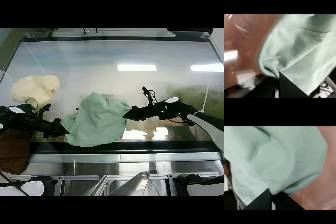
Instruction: Fold the shirts.
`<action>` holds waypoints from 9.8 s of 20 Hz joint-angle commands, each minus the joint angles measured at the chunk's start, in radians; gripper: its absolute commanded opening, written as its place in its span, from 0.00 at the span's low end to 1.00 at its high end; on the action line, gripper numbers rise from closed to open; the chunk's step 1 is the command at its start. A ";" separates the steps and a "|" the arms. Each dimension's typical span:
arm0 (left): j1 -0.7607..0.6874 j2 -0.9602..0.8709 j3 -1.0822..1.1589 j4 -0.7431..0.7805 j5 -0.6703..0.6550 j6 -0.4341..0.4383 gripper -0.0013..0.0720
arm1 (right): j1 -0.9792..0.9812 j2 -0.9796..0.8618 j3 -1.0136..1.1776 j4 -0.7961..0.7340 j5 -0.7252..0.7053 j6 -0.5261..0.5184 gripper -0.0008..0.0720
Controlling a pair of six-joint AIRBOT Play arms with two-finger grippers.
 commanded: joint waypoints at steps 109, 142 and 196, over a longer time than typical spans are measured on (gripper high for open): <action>-0.272 -0.166 0.285 -0.192 -0.070 -0.018 0.04 | -0.201 0.605 -0.101 -0.110 0.064 0.124 0.04; -0.147 0.756 0.194 -0.571 -0.078 0.060 0.06 | -0.201 1.111 -0.101 -0.121 -0.222 0.021 0.04; -0.428 -0.026 0.248 -0.310 -0.127 -0.057 0.53 | -0.540 0.388 -0.400 -0.119 0.112 -0.001 0.04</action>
